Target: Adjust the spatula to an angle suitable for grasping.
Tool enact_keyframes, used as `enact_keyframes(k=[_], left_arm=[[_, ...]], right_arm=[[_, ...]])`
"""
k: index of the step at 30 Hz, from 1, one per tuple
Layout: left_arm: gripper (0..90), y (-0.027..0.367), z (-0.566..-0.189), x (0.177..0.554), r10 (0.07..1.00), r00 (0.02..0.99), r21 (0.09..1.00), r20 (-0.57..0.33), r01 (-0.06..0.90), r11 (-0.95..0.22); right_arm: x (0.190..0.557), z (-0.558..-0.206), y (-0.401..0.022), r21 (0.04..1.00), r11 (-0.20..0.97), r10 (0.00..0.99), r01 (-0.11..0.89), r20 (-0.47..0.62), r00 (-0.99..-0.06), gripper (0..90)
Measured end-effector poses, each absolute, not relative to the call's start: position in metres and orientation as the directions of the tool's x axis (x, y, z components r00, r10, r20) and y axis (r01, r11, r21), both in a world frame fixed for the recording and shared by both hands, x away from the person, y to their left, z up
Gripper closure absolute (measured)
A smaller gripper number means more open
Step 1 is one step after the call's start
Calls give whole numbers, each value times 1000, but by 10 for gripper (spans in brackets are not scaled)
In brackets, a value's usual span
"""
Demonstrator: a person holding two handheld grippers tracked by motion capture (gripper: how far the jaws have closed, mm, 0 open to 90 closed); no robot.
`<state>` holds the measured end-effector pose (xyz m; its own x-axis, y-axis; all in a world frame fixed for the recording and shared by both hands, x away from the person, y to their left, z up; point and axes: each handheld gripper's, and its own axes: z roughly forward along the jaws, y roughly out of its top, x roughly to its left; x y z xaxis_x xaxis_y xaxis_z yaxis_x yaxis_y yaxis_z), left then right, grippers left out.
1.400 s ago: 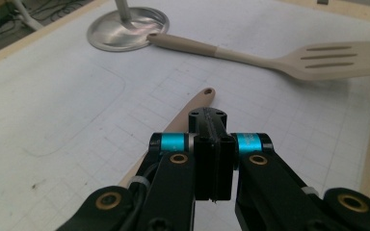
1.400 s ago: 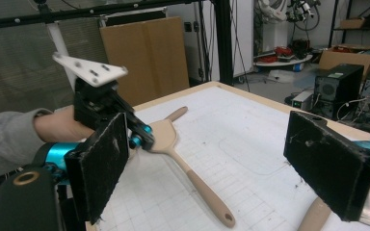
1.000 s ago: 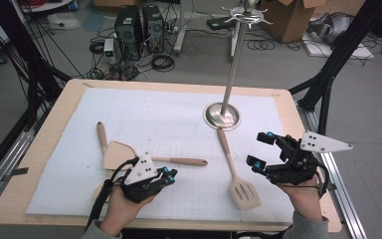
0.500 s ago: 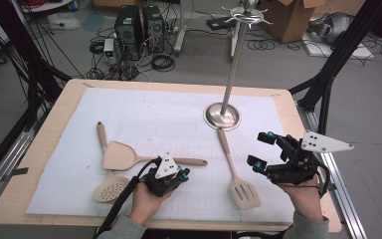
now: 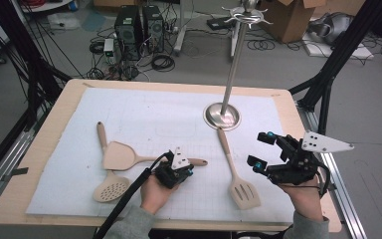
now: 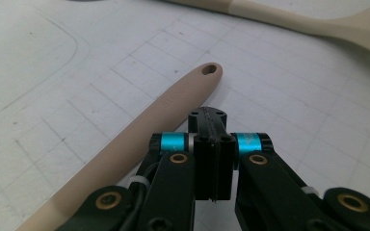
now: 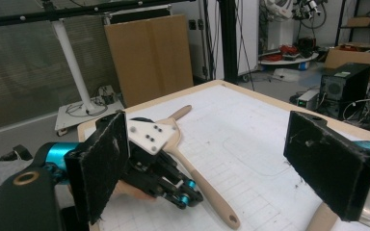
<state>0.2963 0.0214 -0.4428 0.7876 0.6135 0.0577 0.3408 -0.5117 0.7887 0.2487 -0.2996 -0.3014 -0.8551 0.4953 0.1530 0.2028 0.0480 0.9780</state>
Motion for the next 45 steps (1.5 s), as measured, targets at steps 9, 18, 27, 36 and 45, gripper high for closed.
enact_keyframes(k=[9, 18, 27, 36, 45], left_arm=[[896, 20, -450, 312, 616, 784, 787, 72, 335, -517], [897, 20, -451, 333, 691, 713, 790, 115, 357, -499], [897, 28, -451, 350, 756, 643, 790, 127, 395, -469], [896, 35, -451, 362, 791, 588, 783, 170, 407, -471], [896, 39, -426, 334, 745, 652, 804, 139, 365, -469]], right_arm=[[249, -302, -302, 978, 39, 497, 207, 161, -853, 148], [250, -303, -300, 977, 46, 494, 210, 161, -855, 148], [251, -305, -300, 976, 43, 493, 215, 167, -854, 148], [252, -305, -298, 975, 50, 491, 218, 166, -855, 148], [250, -305, -301, 976, 42, 494, 215, 166, -853, 148]])
